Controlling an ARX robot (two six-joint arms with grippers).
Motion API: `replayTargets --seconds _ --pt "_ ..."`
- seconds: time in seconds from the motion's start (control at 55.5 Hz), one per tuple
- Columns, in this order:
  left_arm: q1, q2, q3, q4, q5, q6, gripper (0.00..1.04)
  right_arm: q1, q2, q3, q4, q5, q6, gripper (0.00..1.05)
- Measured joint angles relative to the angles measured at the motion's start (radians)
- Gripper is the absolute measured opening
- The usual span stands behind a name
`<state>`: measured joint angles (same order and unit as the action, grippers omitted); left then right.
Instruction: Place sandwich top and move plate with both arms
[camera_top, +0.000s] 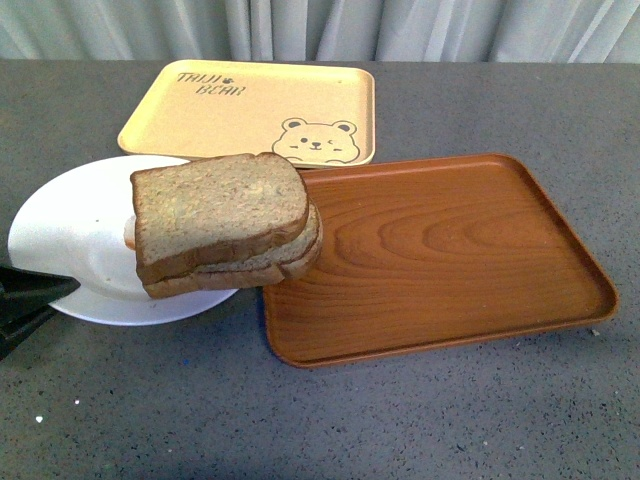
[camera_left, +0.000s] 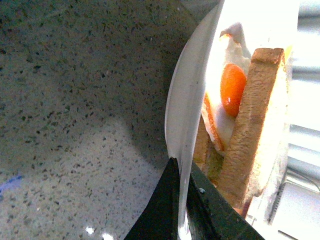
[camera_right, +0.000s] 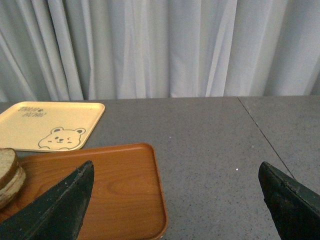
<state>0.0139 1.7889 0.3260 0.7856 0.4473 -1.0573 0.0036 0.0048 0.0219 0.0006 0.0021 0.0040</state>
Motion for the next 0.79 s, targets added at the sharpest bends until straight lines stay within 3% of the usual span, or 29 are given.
replayTargets --seconds 0.234,0.793 --pt "-0.013 -0.095 0.026 -0.103 -0.005 -0.072 0.02 0.000 0.000 0.000 0.000 0.000 0.000 0.96" --pt "-0.122 -0.003 0.367 -0.174 -0.052 -0.173 0.02 0.000 0.000 0.000 0.000 0.000 0.000 0.96"
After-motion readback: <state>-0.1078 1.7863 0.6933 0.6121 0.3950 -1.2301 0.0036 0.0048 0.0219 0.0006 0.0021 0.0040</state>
